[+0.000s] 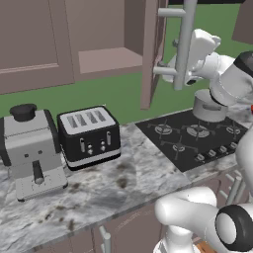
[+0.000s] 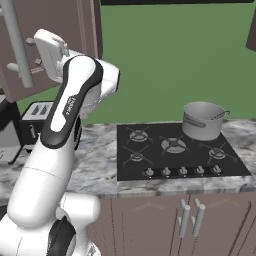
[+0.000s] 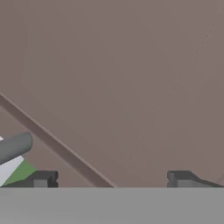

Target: Open the cabinet and move the ladle to the pot. Then close the cabinet.

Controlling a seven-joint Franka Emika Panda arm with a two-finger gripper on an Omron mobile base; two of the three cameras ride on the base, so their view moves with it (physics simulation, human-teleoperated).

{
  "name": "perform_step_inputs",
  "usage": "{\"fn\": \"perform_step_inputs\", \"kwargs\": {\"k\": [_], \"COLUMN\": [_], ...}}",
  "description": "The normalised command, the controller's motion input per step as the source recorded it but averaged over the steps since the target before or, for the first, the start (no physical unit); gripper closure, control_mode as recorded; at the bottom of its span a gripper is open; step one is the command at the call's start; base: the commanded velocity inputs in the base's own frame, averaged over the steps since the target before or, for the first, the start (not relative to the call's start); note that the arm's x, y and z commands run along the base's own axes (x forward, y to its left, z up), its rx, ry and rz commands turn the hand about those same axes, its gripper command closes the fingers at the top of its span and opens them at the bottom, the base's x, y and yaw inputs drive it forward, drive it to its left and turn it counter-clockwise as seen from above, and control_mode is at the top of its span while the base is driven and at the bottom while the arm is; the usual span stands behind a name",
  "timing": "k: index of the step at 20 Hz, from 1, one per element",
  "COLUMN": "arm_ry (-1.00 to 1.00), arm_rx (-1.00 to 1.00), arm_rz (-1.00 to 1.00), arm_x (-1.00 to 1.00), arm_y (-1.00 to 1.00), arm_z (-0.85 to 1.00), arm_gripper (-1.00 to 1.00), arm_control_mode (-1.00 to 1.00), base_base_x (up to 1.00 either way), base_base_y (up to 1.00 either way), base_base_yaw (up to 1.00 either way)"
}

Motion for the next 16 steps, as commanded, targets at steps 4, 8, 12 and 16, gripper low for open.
{"fn": "perform_step_inputs", "kwargs": {"k": [4, 8, 12, 16], "arm_ry": [0.00, 0.00, 0.00, 0.05], "arm_rx": [-0.11, -0.16, -0.15, -0.07], "arm_rz": [-0.16, -0.37, -0.53, -0.57], "arm_x": [0.03, 0.17, 0.22, 0.40], "arm_y": [0.99, 0.88, 0.61, 0.38], "arm_z": [0.00, 0.00, 0.00, 0.00], "arm_gripper": [-1.00, -1.00, -1.00, -1.00], "arm_control_mode": [-1.00, -1.00, -1.00, -1.00], "base_base_x": [0.00, 0.00, 0.00, 0.00], "base_base_y": [0.00, 0.00, 0.00, 0.00], "base_base_yaw": [0.00, 0.00, 0.00, 0.00]}}
